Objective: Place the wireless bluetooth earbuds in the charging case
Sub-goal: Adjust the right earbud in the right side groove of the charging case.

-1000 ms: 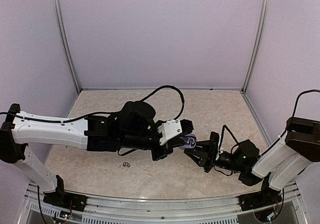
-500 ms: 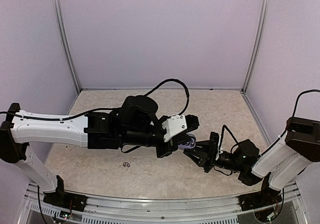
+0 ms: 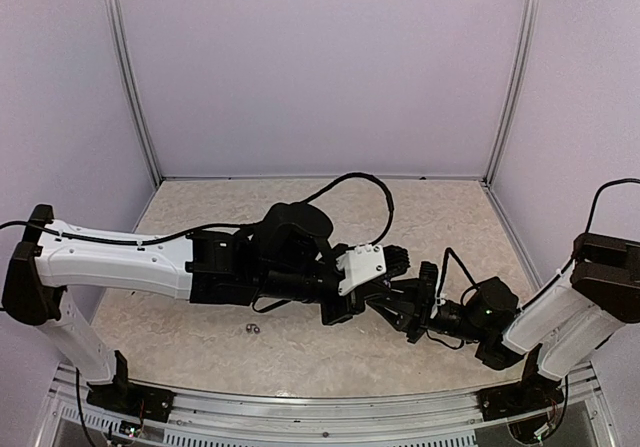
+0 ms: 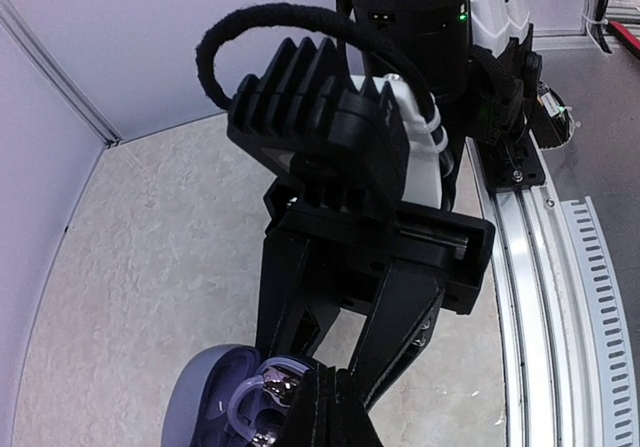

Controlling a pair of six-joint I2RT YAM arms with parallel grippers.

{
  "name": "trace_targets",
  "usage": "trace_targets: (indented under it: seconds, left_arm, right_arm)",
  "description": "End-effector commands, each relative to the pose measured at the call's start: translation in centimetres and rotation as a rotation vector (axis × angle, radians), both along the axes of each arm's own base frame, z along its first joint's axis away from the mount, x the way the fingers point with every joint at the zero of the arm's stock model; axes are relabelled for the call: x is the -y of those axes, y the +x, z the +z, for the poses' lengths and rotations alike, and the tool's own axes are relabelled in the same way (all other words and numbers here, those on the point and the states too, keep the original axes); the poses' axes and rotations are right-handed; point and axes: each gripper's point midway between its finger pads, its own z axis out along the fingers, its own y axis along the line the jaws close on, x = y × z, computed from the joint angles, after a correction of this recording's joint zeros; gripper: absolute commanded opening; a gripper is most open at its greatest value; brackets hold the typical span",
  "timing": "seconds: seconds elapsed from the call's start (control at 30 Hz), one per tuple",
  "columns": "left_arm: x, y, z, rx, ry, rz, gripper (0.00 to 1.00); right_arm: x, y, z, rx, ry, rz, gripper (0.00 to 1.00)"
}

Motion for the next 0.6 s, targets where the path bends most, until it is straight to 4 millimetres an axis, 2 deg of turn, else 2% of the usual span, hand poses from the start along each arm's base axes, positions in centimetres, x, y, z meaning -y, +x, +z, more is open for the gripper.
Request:
trace_targets:
  seconds: [0.0,0.1,0.23,0.43,0.57]
  left_arm:
    - [0.1,0.4,-1.3,-0.012,0.044,0.021,0.03]
    - [-0.3,0.4,-2.3,-0.033,0.062,0.02,0.02]
    - [-0.4,0.0,-2.5,-0.031,0.068,0.0,0.02]
    - [-0.1,-3.4,0.2,0.006,0.022,-0.107,0.09]
    - [-0.6,-3.8,1.8,-0.038,-0.008,-0.099,0.17]
  right_arm:
    - [0.4,-0.9,3.5,0.089,0.106,0.022,0.0]
    - [0.5,-1.1,3.8,0.1,0.111,0.026,0.0]
    - [0.6,-1.3,3.9,0.104,0.113,0.03,0.0]
    - [0.5,-1.3,3.2,0.096,0.094,0.032,0.0]
    - [0.4,-1.4,2.7,0.09,0.08,0.038,0.0]
